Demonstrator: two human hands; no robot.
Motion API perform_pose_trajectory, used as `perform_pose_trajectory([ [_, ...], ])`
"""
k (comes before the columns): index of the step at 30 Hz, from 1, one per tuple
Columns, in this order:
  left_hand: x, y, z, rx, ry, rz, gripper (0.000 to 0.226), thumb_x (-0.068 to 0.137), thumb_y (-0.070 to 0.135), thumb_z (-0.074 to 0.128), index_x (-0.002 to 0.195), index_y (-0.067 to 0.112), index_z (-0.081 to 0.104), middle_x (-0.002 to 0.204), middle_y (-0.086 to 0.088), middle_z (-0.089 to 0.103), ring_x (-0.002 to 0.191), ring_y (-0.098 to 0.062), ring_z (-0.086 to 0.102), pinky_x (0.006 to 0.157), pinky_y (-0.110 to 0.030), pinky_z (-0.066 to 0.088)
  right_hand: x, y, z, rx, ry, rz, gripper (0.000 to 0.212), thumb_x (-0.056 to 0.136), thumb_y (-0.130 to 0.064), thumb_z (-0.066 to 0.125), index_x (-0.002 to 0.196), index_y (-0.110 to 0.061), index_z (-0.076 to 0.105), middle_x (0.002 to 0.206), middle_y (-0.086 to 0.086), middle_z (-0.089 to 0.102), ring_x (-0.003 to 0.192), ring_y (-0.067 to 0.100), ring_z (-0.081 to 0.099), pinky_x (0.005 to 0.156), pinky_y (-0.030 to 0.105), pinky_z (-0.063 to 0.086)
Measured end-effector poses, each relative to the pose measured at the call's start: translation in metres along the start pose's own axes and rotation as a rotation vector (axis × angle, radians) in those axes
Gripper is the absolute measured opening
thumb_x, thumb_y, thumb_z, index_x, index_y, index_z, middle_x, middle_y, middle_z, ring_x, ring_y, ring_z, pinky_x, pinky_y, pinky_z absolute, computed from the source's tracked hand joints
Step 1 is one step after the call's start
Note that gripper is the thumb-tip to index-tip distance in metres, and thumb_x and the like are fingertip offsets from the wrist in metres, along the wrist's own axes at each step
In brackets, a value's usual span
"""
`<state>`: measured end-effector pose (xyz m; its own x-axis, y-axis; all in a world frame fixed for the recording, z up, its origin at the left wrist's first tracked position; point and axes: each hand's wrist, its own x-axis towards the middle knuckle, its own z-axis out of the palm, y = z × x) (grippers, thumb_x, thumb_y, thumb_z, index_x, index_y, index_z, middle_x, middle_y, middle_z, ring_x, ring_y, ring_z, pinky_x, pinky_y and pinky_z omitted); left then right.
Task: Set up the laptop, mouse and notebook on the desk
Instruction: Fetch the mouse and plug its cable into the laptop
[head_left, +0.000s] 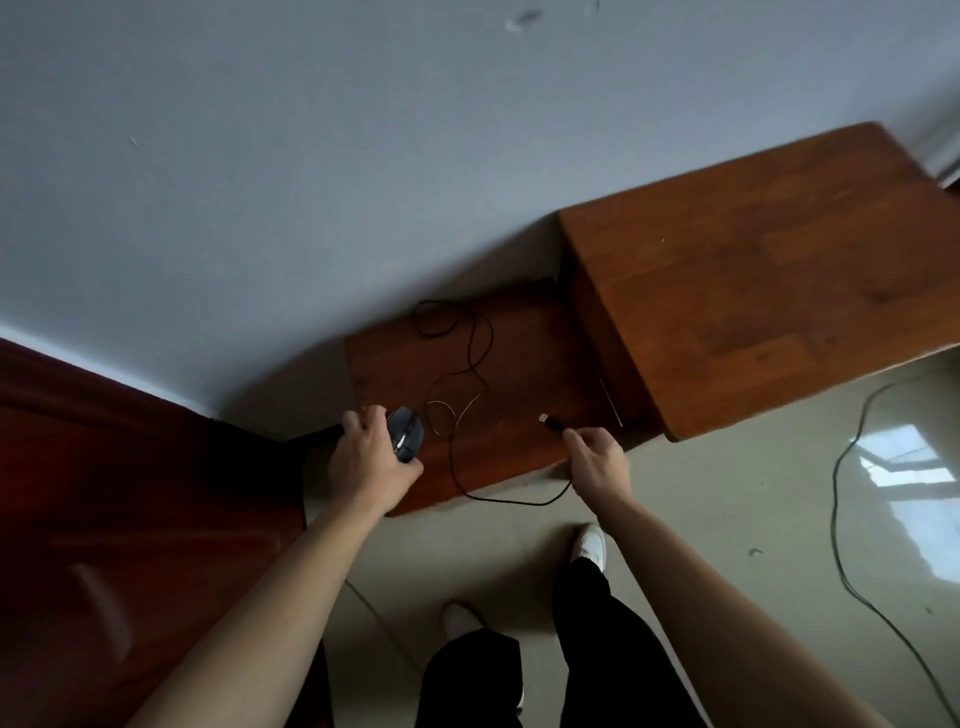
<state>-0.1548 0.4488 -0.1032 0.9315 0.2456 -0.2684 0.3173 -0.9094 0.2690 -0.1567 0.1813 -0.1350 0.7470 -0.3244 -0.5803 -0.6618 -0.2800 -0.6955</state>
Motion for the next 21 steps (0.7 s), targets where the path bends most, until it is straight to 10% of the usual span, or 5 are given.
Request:
perform_pose_trajectory([
  [11, -0.035, 0.06, -0.164, -0.053, 0.427, 0.269, 0.066, 0.064, 0.023, 0.085, 0.123, 0.014, 0.057, 0.103, -0.013, 0.064, 0.093, -0.039, 0.061, 0.068, -0.044, 0.051, -0.082, -0.129, -0.123, 0.259, 0.191, -0.255, 0.023, 0.098, -0.041, 0.052, 0.106, -0.02, 0.061, 0.084, 0.003, 0.064, 0.073, 0.019, 0.059, 0.068, 0.04, 0.05],
  [21, -0.112, 0.224, -0.202, -0.087, 0.59, 0.455, 0.068, 0.068, 0.029, 0.082, 0.128, 0.024, 0.05, 0.103, -0.009, 0.065, 0.094, -0.037, 0.062, 0.069, -0.043, 0.052, -0.103, -0.11, -0.295, 0.473, 0.25, -0.42, 0.016, 0.101, -0.04, 0.053, 0.101, -0.025, 0.058, 0.081, 0.003, 0.067, 0.06, 0.013, 0.056, 0.054, 0.033, 0.048],
])
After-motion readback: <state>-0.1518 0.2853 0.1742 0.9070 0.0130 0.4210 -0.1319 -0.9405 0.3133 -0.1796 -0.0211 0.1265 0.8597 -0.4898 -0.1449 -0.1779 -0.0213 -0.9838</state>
